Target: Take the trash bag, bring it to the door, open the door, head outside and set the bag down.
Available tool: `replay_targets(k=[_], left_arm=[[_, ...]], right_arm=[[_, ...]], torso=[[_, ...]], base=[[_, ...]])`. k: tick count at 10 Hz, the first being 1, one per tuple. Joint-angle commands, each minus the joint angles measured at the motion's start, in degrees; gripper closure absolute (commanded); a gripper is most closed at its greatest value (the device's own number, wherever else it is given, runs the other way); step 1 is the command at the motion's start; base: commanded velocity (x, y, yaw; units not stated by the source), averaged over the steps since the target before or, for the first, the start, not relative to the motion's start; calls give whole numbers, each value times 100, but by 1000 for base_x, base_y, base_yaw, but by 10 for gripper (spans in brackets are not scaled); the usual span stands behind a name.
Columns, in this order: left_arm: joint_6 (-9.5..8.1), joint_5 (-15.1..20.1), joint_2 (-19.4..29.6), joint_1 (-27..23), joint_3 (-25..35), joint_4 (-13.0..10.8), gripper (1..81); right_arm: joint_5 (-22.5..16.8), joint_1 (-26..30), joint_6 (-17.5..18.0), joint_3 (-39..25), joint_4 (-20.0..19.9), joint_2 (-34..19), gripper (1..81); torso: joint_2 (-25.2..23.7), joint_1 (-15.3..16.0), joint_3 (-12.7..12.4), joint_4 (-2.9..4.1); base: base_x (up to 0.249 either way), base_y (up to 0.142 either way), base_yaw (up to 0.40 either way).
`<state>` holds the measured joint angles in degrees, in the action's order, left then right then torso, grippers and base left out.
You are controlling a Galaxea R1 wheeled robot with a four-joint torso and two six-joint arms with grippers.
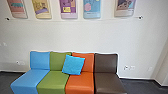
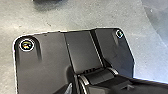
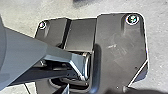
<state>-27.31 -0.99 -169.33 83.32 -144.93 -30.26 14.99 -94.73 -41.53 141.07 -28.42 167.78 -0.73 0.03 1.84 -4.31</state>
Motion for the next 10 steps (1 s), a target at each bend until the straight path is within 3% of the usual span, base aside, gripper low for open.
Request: replay_targets(k=[1,6,8,10], left_arm=[[-29,239,30,-268,114,28,10],[-38,266,522,-198,712,81,10],[-38,283,1048,-198,1361,266,10],[-29,266,1617,-198,2182,240,10]], right_arm=[[-366,116,-4,-719,56,-425,10],[-506,64,40,-1900,47,-1288,10],[-568,20,49,-2697,29,-1902,10],[-559,46,58,-3746,29,-2610,10]], torso=[[0,0,0,0],[2,0,0,0],[2,0,0,0],[2,-2,0,0]], base=[[71,0,0],[0,0,0],[0,0,0],[0,0,0]])
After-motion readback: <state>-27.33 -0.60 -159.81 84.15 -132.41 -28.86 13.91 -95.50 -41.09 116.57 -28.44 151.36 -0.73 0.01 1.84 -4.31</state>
